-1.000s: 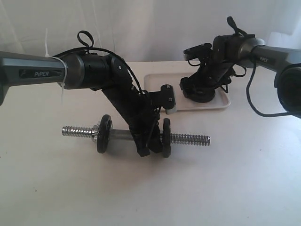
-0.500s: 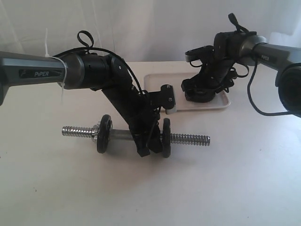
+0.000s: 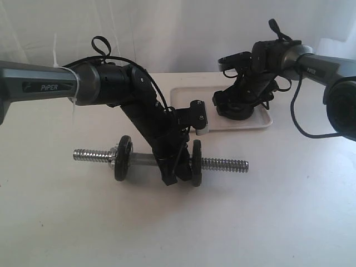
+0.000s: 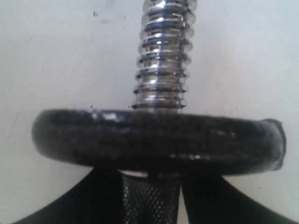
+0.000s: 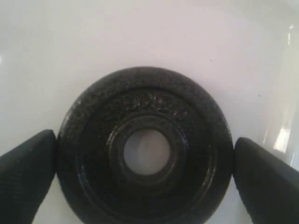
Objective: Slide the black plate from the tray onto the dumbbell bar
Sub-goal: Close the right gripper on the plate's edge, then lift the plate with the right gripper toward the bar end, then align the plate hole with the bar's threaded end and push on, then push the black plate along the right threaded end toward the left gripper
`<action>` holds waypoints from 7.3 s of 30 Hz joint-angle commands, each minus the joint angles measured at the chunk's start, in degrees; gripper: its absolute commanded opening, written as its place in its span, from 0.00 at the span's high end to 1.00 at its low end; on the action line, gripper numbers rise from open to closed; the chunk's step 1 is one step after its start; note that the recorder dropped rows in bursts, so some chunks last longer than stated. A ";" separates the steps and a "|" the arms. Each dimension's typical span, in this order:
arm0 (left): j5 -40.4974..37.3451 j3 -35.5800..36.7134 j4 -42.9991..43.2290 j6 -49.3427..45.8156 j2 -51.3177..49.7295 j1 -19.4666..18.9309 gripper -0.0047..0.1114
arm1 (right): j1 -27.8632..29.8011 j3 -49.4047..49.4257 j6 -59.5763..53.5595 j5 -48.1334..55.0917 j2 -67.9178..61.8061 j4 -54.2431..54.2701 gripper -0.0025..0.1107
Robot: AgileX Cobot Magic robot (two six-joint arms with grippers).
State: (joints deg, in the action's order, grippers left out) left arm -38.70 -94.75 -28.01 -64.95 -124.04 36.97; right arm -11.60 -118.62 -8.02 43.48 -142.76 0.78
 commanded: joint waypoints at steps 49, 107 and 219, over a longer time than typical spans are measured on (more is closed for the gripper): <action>-0.07 0.17 -10.31 -1.28 0.21 -5.52 0.96 | 14.00 31.62 -24.84 9.47 27.20 38.60 0.98; -8.63 0.17 -39.24 -20.93 0.63 -12.90 0.96 | 17.27 44.09 -51.27 25.34 27.19 77.55 0.98; -23.99 0.17 -58.69 -28.25 0.63 -12.81 0.96 | 5.37 48.00 -62.16 26.48 20.32 86.49 0.17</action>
State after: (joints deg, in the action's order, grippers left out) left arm -55.53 -93.84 -49.09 -92.08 -125.60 23.24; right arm -6.29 -70.13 -69.73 68.62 -123.30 80.86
